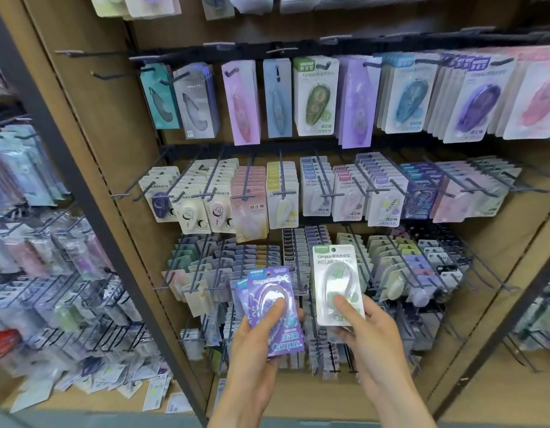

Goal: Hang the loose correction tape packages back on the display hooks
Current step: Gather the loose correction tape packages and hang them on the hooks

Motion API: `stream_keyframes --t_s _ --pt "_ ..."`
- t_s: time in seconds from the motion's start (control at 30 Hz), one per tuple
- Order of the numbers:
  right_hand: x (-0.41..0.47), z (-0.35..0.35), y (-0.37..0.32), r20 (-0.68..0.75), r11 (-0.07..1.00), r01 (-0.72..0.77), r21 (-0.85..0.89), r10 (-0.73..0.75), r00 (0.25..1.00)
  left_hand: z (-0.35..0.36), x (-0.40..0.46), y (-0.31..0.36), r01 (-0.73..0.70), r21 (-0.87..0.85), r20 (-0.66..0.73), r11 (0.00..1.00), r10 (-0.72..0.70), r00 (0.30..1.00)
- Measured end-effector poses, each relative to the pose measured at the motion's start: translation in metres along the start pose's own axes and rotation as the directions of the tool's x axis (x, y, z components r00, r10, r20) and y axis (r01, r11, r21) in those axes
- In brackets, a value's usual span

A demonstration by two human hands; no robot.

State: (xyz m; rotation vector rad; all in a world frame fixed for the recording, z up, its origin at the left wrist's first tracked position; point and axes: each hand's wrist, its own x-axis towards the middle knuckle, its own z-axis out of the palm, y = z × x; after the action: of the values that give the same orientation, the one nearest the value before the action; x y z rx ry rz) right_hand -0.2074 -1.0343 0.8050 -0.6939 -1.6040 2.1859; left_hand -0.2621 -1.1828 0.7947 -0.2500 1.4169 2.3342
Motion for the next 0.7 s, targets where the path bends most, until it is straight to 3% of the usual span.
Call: stream_keyframes --t_s 0.17,0.43,0.53,0.7 --pt "-0.003 -0.021 -0.014 -0.029 0.991 0.024 0.129 -0.020 0.999 0.013 -0.004 -0.007 -0.002 0.038 -0.041 0.999 0.004 0.999" --pt "0.018 -0.144 -0.058 -0.378 0.897 0.199 0.394 -0.039 0.925 0.083 -0.010 -0.044 0.050 0.116 0.128 0.992 -0.065 0.990" --pt "0.035 -0.183 -0.066 -0.391 0.873 0.242 0.423 -0.065 0.918 0.120 -0.015 -0.062 0.071 0.150 0.187 0.986 -0.099 0.977" --pt "0.084 -0.223 -0.087 -0.335 0.894 0.194 0.404 -0.052 0.941 0.183 -0.019 -0.079 0.058 0.186 0.216 0.981 -0.098 0.971"
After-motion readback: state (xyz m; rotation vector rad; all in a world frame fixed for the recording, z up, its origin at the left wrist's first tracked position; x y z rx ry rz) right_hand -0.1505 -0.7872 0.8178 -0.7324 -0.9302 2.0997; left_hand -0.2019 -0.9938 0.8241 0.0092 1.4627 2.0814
